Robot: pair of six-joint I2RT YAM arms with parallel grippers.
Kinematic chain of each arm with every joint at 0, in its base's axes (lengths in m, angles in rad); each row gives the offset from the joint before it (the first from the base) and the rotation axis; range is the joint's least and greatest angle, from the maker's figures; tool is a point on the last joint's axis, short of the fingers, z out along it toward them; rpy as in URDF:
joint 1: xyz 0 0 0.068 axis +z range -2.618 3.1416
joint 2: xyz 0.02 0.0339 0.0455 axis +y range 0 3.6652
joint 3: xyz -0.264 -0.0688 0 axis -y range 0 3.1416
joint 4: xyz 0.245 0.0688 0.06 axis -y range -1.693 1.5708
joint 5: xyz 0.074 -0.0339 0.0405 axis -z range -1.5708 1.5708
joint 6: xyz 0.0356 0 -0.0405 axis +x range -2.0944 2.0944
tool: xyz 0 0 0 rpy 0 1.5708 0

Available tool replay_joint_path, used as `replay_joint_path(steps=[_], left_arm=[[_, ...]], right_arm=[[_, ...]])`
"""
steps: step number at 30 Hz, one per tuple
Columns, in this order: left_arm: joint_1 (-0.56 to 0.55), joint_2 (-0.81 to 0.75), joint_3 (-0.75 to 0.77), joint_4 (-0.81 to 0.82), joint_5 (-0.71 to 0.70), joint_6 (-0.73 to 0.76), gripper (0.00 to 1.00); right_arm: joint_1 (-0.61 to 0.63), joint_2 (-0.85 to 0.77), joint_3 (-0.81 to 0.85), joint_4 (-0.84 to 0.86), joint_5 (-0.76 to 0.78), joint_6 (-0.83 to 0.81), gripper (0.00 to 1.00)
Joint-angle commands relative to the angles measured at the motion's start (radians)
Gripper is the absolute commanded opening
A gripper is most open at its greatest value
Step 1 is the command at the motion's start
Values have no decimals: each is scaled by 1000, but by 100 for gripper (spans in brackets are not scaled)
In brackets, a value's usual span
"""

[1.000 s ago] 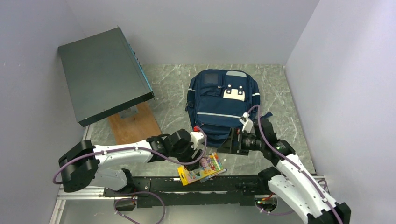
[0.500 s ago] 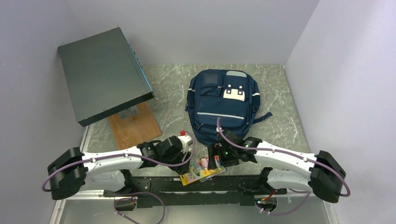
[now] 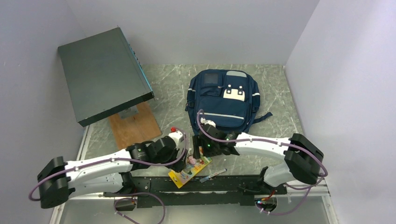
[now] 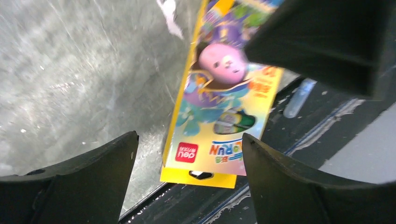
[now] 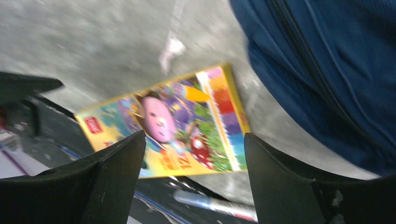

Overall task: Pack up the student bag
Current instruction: Pick up the stationery from the center of the board.

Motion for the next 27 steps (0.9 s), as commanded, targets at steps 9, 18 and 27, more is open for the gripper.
replay_joint_path(steps=[9,18,27], left_arm=[[-30,68,92,66,52,160,100],[-103,291,216,54,-6,172,100],[-156,496,378,-53,-101,164,100]], right_arm=[[-153,-259,37,-115,151,-44,90],[-265,-780,-50,-336,239,-15,98],[-266,-800,-122,-309,172,16,99]])
